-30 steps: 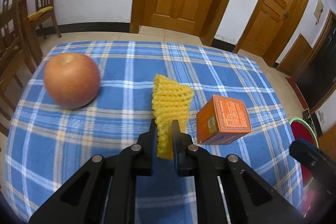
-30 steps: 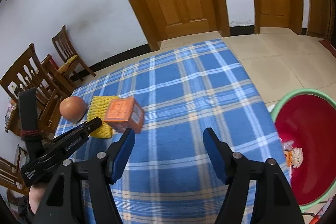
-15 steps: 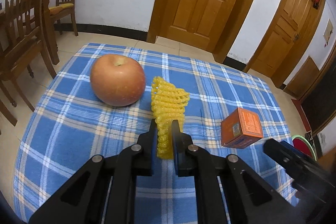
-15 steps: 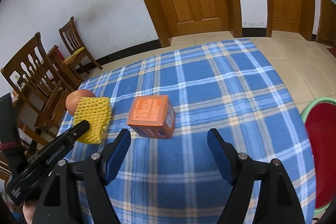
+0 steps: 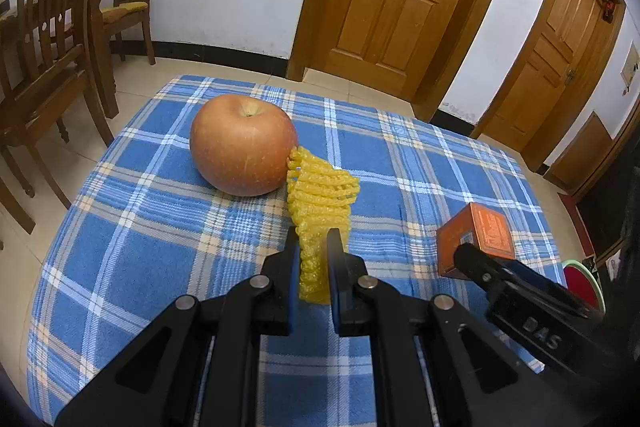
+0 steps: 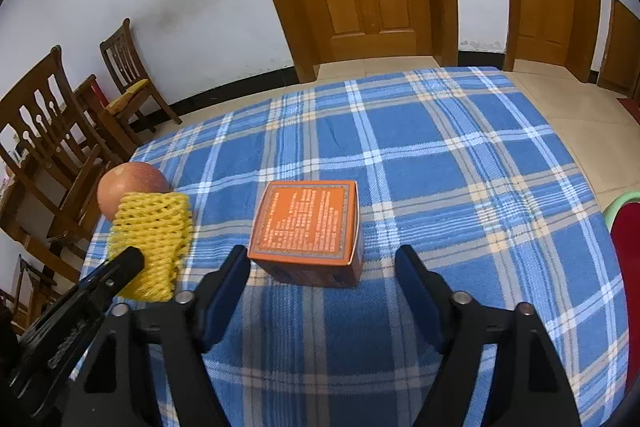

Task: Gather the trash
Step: 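Grasp the orange cardboard box with the right gripper while the left holds the foam net, then carry the foam net and orange box over the red bucket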

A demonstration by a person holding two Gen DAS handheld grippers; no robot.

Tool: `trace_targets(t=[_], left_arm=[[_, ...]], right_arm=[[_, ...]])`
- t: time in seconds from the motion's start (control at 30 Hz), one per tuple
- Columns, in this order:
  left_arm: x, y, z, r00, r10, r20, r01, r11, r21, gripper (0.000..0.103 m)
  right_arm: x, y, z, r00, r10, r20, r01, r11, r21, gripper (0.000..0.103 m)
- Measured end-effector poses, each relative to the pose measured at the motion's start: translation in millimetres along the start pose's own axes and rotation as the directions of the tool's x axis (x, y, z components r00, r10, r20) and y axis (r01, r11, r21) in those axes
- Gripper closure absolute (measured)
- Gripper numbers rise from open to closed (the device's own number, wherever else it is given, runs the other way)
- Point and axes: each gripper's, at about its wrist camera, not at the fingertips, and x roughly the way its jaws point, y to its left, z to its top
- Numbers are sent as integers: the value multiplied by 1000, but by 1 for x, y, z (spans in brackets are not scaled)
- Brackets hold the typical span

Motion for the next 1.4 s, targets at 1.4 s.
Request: trace_targets(t=[1.4], left_arm=[[-18, -43, -6, 997, -82, 10, 81, 994, 80, 92]], right_arm=[[-141, -73, -65, 990, 36, 138, -52, 992, 114, 47]])
